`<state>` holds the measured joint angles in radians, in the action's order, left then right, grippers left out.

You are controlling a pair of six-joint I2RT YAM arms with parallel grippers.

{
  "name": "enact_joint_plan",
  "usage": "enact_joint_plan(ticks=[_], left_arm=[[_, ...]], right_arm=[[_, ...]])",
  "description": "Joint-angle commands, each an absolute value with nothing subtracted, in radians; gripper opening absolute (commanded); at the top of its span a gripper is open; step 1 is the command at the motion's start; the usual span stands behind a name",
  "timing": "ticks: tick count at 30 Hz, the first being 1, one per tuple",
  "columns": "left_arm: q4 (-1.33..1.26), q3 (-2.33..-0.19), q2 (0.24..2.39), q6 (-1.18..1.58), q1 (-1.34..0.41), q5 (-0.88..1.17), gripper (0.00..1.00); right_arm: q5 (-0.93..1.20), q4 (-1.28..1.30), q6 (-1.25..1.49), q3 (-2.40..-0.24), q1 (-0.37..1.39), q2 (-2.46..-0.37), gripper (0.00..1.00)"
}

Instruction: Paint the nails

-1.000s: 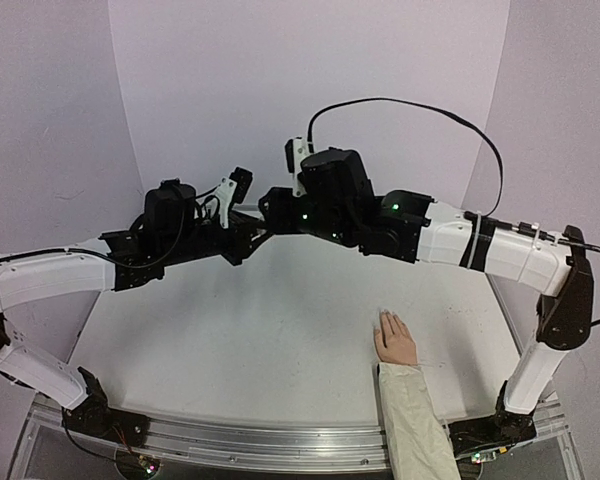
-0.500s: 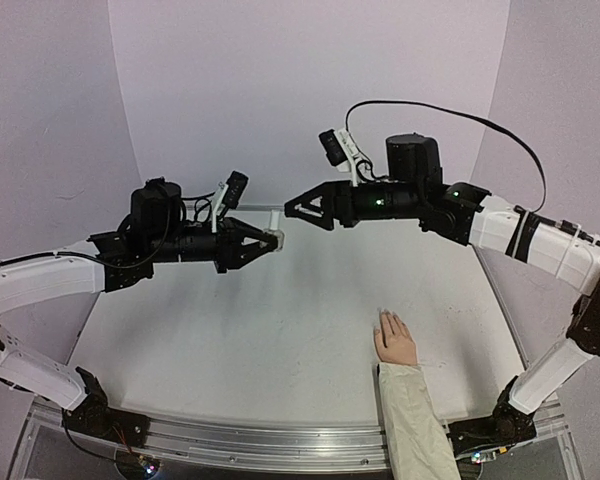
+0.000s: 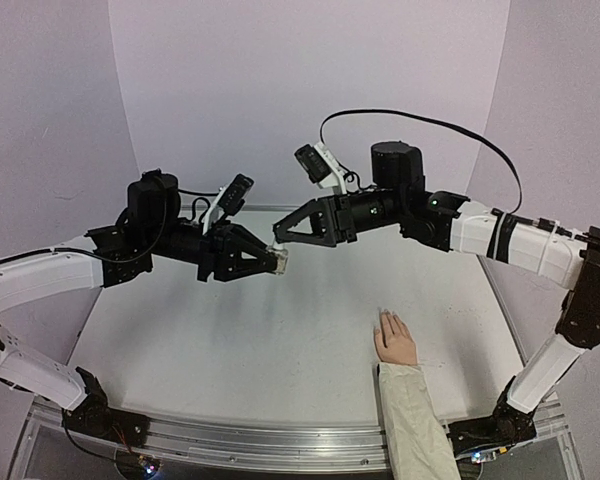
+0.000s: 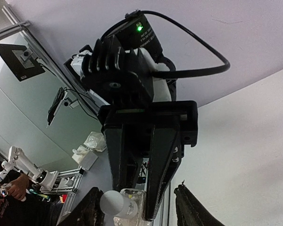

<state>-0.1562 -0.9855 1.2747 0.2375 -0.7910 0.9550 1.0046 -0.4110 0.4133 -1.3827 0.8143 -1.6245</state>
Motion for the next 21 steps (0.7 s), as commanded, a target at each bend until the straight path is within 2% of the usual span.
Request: enact_joint_plan(ticks=[1, 7, 15, 19, 21], left_arm=[[-0.213, -1.051, 1.266, 0.247, -0.788, 1.017, 0.00], [-0.216, -1.052, 1.278, 0.247, -0.788, 1.020, 0.00], [-0.218, -1.058, 1.292, 0.244, -0.788, 1.008, 0.00], [-0.218, -1.047, 1.284, 0.244, -0.788, 0.903, 0.00], [-0.218, -1.030, 1.271, 0.236, -0.787, 0.799, 0.00]], right_arm=[[1.087, -0.492, 0.438, -1.413, 0.817, -1.634, 0.52], [1.084, -0.514, 0.453, -1.406, 0.817, -1.638, 0.39], [1.092, -0.529, 0.466, -1.402, 0.822, -1.652, 0.14], [1.078, -0.529, 0.471, -1.395, 0.824, -1.658, 0.02], [1.068, -0.529, 0.472, -1.390, 0.824, -1.660, 0.00]])
